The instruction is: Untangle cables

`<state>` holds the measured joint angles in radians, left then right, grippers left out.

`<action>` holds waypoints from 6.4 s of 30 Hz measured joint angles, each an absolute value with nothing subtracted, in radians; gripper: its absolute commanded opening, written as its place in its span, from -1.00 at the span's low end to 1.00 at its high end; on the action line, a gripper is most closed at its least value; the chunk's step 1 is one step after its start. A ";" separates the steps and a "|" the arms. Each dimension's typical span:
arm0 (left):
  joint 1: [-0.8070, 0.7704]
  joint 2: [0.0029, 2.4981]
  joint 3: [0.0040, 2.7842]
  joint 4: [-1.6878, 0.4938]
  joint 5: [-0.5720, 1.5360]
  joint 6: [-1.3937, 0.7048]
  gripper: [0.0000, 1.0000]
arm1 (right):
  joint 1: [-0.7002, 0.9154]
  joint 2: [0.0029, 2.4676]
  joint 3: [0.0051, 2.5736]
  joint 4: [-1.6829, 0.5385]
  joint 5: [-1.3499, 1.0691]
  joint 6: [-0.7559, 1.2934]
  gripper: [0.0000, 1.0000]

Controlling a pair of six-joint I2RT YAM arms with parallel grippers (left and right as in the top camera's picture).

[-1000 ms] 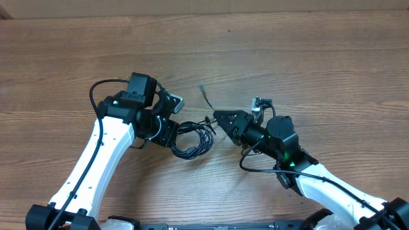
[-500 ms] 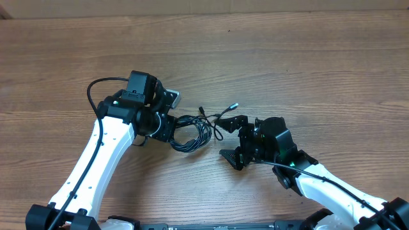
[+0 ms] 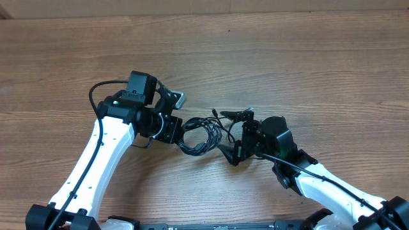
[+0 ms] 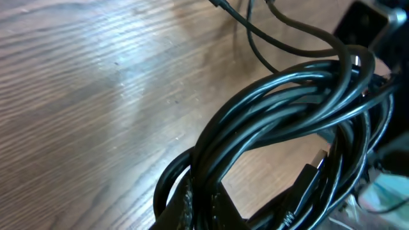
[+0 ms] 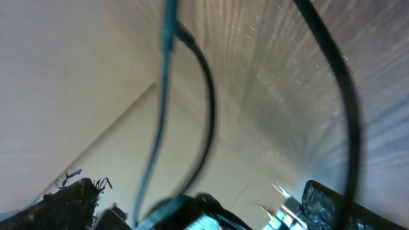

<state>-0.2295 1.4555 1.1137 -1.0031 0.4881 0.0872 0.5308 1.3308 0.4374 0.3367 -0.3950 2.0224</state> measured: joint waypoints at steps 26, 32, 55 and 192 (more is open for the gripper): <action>-0.229 1.455 1.114 -1.072 0.521 0.373 -0.91 | 0.523 1.334 0.437 0.439 -0.384 1.821 -0.92; -0.229 1.456 1.114 -1.035 0.439 0.236 -0.89 | 0.517 1.336 0.437 0.609 -0.405 1.575 -0.92; -0.229 1.456 1.114 -0.944 0.432 -0.560 -0.91 | 0.541 1.336 0.437 0.603 -0.517 1.230 -0.92; -0.496 1.458 0.813 -0.496 0.282 -0.659 -0.85 | 0.417 1.335 0.438 0.184 -0.215 1.022 1.00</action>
